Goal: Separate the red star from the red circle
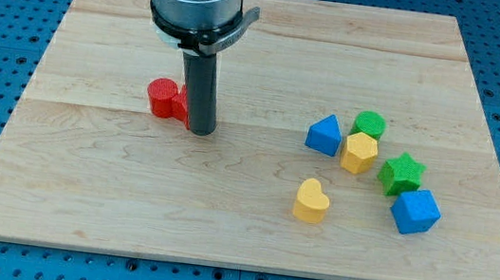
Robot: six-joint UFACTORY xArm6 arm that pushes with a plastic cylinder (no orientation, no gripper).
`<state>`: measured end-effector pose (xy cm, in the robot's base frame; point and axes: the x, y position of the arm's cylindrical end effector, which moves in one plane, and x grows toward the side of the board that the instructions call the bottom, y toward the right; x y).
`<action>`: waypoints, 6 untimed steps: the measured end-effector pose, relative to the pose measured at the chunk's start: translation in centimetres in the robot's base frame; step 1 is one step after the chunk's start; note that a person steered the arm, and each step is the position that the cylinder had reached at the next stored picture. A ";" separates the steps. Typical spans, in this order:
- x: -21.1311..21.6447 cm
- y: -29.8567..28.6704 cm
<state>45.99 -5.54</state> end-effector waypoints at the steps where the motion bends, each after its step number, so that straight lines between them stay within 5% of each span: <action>1: 1.6 2.0; 4: -0.8 -3.6; 6: -2.4 4.8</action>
